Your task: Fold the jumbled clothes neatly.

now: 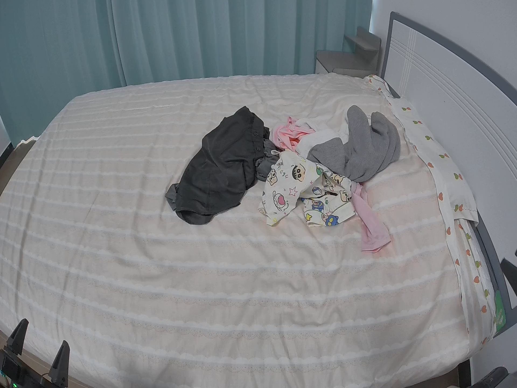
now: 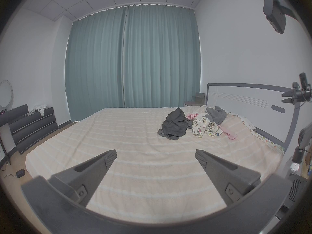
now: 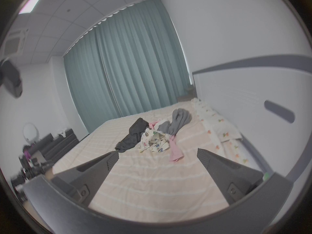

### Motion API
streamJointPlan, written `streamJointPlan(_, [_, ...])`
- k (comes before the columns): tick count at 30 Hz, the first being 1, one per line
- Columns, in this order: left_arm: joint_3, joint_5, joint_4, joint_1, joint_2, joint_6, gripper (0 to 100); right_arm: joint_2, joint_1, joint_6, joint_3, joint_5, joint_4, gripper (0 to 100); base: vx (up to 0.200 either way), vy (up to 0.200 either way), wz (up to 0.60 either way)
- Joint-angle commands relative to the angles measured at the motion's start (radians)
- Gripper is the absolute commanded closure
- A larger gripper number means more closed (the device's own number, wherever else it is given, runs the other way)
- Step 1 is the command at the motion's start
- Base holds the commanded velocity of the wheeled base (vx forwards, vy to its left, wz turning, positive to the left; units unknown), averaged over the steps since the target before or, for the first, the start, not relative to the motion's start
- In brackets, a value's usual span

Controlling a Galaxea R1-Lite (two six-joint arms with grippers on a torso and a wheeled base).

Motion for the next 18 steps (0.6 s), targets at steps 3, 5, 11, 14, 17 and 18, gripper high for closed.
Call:
streamJointPlan(3, [0.013,0.000,0.000,0.000,-0.018,0.000,0,0.726,0.100,0.272,-0.046,0.110,-0.328,0,0.000,0.000,0.00])
streamJointPlan(5, [0.013,0.000,0.000,0.000,-0.018,0.000,0,0.886,0.147,0.302,-0.069,0.106,-0.435,0,0.000,0.000,0.00])
streamJointPlan(11, [0.013,0.000,0.000,0.000,-0.018,0.000,0,1.256,0.183,0.385,-0.176,0.054,-0.691,0,0.000,0.000,0.00])
streamJointPlan(14, [0.013,0.000,0.000,0.000,-0.018,0.000,0,1.404,0.196,0.401,-0.267,-0.038,-0.776,0,0.000,0.000,0.00])
streamJointPlan(17, [0.013,0.000,0.000,0.000,-0.018,0.000,0,1.519,0.202,0.396,-0.369,-0.132,-0.803,0,0.000,0.000,0.00])
streamJointPlan(18, [0.013,0.000,0.000,0.000,-0.018,0.000,0,1.556,0.201,0.396,-0.426,-0.184,-0.800,0,0.000,0.000,0.00])
